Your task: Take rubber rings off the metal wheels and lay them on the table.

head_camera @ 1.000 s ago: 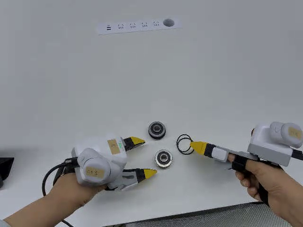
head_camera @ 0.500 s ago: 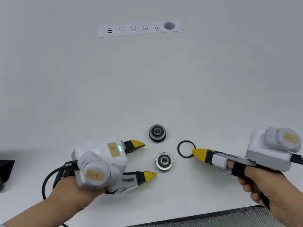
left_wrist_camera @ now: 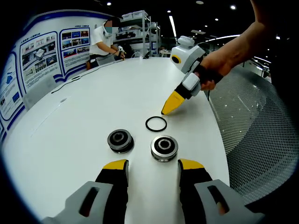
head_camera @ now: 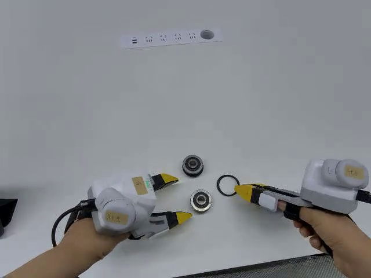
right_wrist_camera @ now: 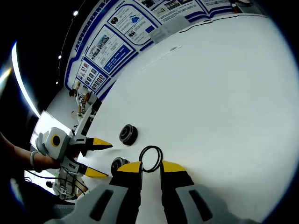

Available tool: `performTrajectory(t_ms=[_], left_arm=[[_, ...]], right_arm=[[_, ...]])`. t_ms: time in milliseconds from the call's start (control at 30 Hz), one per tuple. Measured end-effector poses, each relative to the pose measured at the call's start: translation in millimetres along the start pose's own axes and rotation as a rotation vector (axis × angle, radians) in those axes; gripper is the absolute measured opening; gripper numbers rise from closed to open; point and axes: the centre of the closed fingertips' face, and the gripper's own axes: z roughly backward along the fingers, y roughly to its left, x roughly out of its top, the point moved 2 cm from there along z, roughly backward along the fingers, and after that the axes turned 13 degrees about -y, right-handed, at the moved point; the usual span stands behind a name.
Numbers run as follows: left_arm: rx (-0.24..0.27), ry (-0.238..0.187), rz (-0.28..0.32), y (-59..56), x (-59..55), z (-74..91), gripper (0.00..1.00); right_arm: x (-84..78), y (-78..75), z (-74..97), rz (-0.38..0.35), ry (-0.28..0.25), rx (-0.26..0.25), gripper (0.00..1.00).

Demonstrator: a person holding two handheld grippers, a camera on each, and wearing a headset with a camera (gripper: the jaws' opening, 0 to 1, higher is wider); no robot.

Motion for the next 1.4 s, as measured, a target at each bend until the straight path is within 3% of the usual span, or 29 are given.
performTrajectory(t_ms=[200, 500, 767, 1400], left_arm=[[0.028, -0.015, 0.003, 7.8, 3.8, 1.4, 0.41], [0.079, -0.045, 0.003, 28.6, 17.8, -4.3, 0.36], [0.104, -0.052, 0.005, 41.6, 23.5, -12.6, 0.3], [0.114, -0.036, 0.031, 53.4, 23.4, -30.3, 0.2]], right_arm=[[7.0, 5.4, -2.1, 0.007, -0.022, 0.019, 0.16], [7.8, 21.1, -16.4, -0.001, -0.016, 0.066, 0.16], [10.6, 32.4, -26.9, 0.01, -0.01, 0.104, 0.16], [8.3, 36.6, -33.5, 0.004, 0.002, 0.122, 0.16]])
